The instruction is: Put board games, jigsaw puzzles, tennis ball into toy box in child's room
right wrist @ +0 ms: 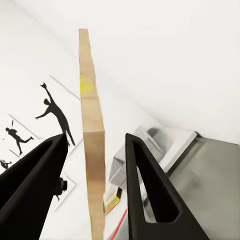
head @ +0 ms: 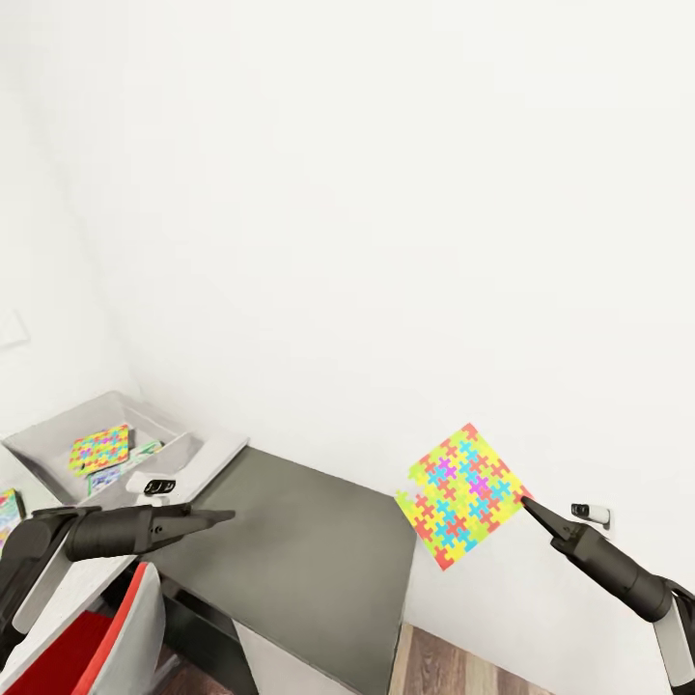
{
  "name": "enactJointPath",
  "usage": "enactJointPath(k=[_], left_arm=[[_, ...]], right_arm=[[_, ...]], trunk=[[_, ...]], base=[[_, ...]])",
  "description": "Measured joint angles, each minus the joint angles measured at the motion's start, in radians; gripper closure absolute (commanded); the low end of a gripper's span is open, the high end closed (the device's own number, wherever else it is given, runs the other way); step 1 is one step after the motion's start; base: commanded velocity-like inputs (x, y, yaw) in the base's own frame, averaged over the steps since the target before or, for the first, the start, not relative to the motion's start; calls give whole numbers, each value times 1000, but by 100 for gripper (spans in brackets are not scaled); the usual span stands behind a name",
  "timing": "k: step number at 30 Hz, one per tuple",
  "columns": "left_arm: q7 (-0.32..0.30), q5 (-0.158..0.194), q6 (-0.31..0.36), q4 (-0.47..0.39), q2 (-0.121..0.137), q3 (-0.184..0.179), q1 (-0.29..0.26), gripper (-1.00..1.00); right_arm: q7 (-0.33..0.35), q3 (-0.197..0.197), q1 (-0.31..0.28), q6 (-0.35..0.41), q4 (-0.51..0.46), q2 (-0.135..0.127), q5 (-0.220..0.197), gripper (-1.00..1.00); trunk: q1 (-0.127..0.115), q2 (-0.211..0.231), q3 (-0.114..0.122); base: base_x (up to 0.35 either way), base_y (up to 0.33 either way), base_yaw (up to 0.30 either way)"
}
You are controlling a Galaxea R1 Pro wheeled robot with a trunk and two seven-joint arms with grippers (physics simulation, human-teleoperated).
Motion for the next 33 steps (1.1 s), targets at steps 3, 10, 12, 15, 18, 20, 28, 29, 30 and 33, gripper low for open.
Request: enactJointPath(k=[3, 10, 12, 15, 18, 20, 28, 29, 30, 33], left_arm=[[0, 0, 0, 0, 1, 0, 0, -100], [0, 0, 0, 0, 2, 0, 0, -100], [0, 1, 0, 0, 2, 0, 0, -100], [0, 1, 0, 0, 2, 0, 0, -100], [0, 1, 0, -1, 2, 0, 0, -100], [0, 1, 0, -1, 2, 0, 0, -100], [0, 5, 0, 2, 4, 30, 4, -100], [0, 6, 0, 2, 4, 37, 6, -100], [0, 6, 0, 2, 5, 43, 7, -100], [0, 6, 0, 2, 5, 50, 9, -100]], right_arm=[[0, 0, 0, 0, 0, -1, 0, 100], [0, -1, 0, 0, 1, -2, 1, 100], [0, -1, 0, 0, 0, -2, 0, 100], [0, 0, 0, 0, 1, -3, 1, 100], [-1, 0, 0, 0, 1, -3, 1, 100], [-1, -1, 0, 0, 2, -3, 2, 100], [-2, -1, 0, 1, 4, -3, 2, 100], [-1, -1, 0, 1, 4, -4, 2, 100], [-1, -1, 0, 1, 4, -4, 2, 100], [-1, -1, 0, 2, 5, -4, 1, 100]], trunk=[[0, 0, 3], [0, 0, 8], [0, 0, 10], [0, 0, 12], [0, 0, 15], [0, 0, 17], [0, 0, 23], [0, 0, 24], [0, 0, 25], [0, 0, 27]], base=[[0, 132, 246], [18, 53, 246], [120, 142, 246], [182, 165, 246], [195, 150, 246], [119, 85, 246], [20, 14, 246], [2, 1, 246], [1, 1, 247], [26, 6, 248]])
